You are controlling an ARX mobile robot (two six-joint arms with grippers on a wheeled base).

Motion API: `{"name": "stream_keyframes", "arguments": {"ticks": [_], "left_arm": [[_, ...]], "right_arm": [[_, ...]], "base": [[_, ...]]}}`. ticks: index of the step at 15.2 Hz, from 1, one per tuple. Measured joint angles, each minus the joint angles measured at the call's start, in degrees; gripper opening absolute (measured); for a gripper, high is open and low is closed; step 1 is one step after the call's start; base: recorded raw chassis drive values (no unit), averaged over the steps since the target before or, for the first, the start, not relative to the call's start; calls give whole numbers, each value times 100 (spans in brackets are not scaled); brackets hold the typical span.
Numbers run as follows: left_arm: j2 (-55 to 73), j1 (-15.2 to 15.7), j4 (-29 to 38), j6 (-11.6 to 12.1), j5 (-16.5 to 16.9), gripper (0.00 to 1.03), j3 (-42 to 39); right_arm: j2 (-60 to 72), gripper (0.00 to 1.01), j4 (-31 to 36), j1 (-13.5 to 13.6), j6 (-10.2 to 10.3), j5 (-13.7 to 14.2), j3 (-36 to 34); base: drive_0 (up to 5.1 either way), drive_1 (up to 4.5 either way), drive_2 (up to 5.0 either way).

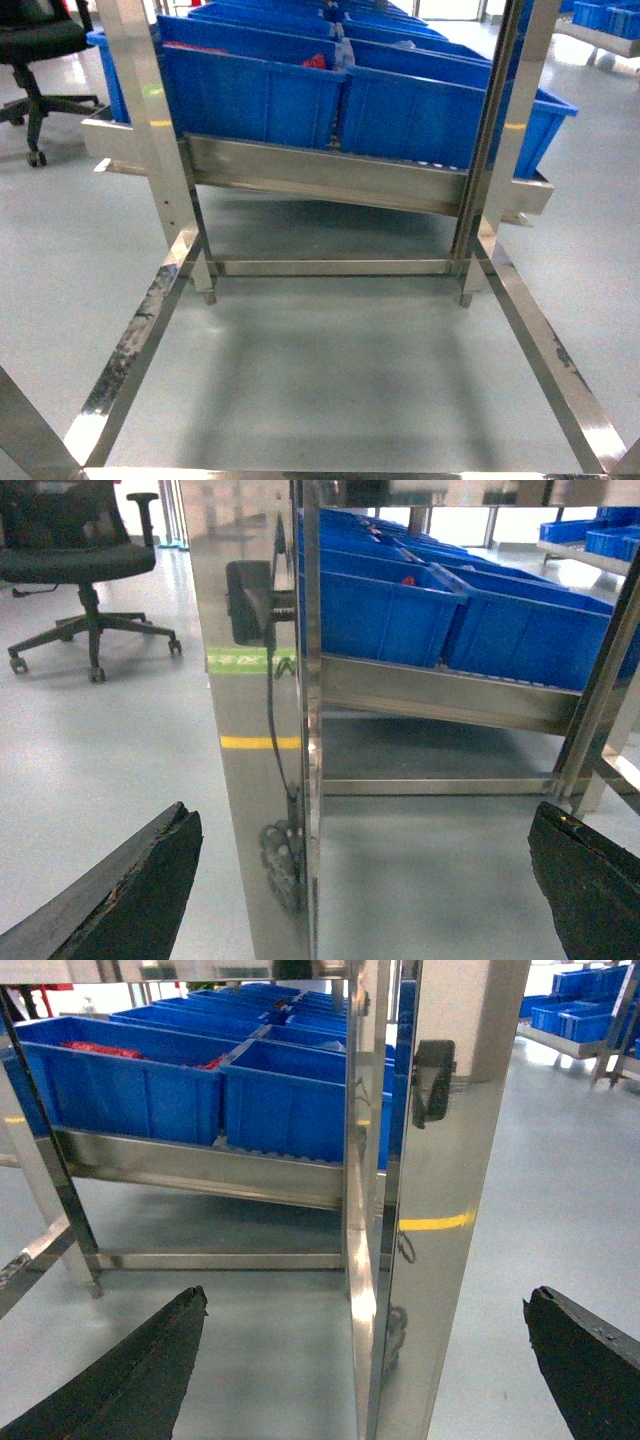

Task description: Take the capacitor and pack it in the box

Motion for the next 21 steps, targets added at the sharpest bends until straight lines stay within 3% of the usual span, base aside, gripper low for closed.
{"name": "stream_keyframes", "arguments": {"ticks": [21], "left_arm": [[0,0,-2,0,0,98,0]], "right_arm": [[0,98,0,0,0,0,-2]], "base": [[0,0,0]]}}
